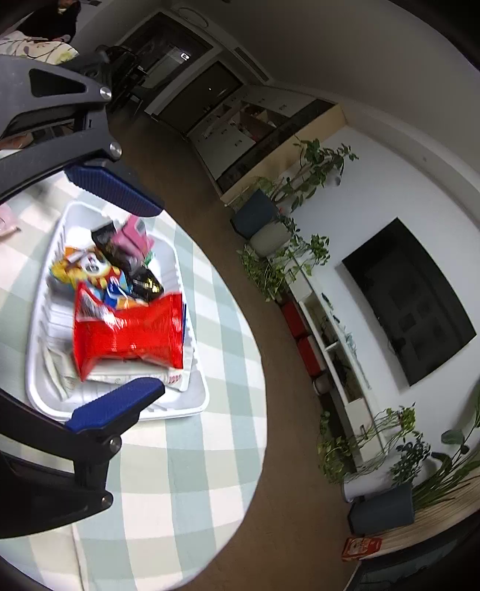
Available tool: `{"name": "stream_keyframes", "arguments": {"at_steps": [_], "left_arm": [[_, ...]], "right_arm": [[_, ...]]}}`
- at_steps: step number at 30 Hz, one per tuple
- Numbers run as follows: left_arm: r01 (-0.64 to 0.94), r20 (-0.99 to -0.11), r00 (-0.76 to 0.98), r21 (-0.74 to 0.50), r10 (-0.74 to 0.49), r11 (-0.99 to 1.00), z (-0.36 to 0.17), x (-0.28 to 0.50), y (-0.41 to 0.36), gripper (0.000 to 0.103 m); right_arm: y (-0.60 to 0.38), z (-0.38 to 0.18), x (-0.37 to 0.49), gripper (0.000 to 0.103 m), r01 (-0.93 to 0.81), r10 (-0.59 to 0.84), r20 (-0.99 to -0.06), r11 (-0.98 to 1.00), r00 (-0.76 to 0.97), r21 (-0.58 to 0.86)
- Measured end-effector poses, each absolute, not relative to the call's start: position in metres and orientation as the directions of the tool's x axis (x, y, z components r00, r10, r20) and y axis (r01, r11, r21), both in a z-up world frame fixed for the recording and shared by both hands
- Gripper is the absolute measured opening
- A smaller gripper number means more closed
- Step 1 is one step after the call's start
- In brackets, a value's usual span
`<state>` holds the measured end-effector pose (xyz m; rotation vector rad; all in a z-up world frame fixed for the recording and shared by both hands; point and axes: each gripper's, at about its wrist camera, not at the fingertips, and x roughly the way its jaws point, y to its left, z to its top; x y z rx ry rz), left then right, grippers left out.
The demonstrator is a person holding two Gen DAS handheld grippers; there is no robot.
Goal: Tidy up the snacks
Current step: 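Move both tools toward the pink long packet and gold packet on the table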
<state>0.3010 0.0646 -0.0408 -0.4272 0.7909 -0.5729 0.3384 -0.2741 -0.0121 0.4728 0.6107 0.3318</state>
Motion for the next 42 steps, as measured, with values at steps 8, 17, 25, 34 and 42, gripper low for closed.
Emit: {"name": "stream_keyframes", "arguments": {"at_steps": [8, 17, 25, 34, 42], "left_arm": [[0.256, -0.703, 0.604, -0.275, -0.375, 0.927, -0.053, 0.258, 0.054, 0.1], [0.275, -0.772, 0.592, -0.078, -0.233, 0.958, -0.054, 0.235, 0.025, 0.1], [0.35, -0.796, 0.567, -0.001, -0.213, 0.937, -0.063, 0.227, 0.014, 0.099], [0.359, -0.829, 0.528, 0.018, -0.187, 0.933, -0.082, 0.235, 0.01, 0.084], [0.382, -0.85, 0.487, 0.003, -0.198, 0.924, -0.094, 0.239, 0.008, 0.063]], "right_arm": [[-0.255, 0.009, 0.281, 0.097, -0.149, 0.352, -0.54, 0.911, 0.764, 0.384], [-0.222, -0.051, 0.219, 0.087, -0.07, 0.226, -0.742, 0.969, 0.631, 0.236], [-0.203, -0.059, 0.219, 0.086, -0.074, 0.184, -0.794, 0.982, 0.579, 0.173], [-0.191, -0.082, 0.225, 0.086, -0.065, 0.118, -0.857, 0.993, 0.502, 0.099], [-0.19, -0.09, 0.225, 0.083, -0.058, 0.089, -0.874, 0.996, 0.478, 0.069]]}}
